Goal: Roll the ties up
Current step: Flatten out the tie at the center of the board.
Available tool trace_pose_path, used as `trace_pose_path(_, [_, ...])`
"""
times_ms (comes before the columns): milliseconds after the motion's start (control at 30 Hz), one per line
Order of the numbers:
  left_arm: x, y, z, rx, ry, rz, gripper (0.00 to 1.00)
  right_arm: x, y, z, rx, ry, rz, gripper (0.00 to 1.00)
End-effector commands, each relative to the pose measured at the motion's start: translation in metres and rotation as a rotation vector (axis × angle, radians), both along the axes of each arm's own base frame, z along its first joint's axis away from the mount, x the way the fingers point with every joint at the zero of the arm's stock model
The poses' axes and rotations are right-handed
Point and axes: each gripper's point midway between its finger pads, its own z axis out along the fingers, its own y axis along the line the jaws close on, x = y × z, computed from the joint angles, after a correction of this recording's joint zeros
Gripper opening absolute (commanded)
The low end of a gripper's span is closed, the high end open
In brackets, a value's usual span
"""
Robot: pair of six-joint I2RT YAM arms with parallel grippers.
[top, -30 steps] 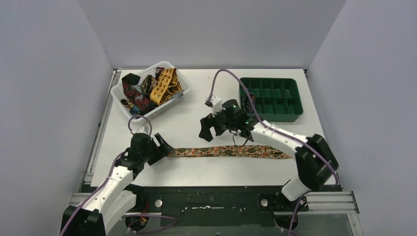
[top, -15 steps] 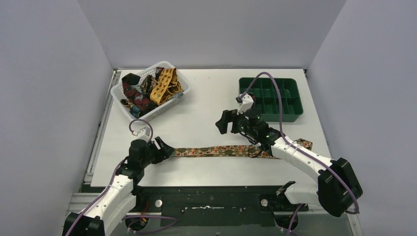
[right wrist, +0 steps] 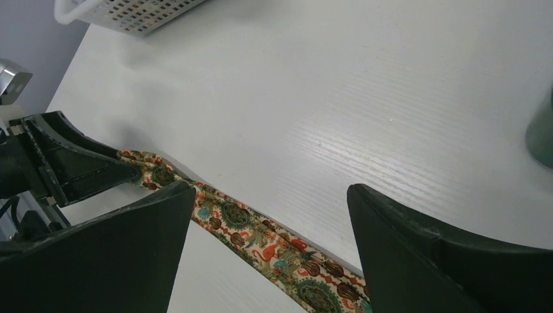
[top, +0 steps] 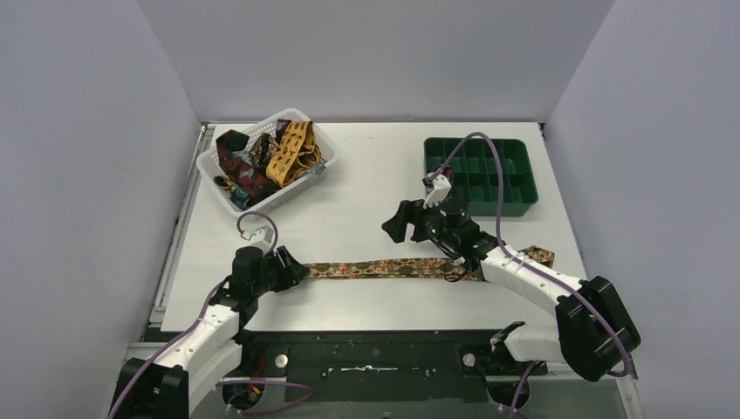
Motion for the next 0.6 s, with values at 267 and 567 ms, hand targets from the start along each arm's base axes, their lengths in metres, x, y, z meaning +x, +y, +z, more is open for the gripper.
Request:
trace_pose_path(267, [0.041, -0.001, 0.041, -0.007, -0.071, 0.052, 0.04, -0.02, 0.066, -0.004, -0.038, -0.034, 0.283, 0.77])
trace_pose_path(567, [0.026, 0.016, 0.009, 0.089, 0.206, 0.136, 0.0, -0.006, 0.059, -0.032, -0.278, 0.056, 0.11, 0.69])
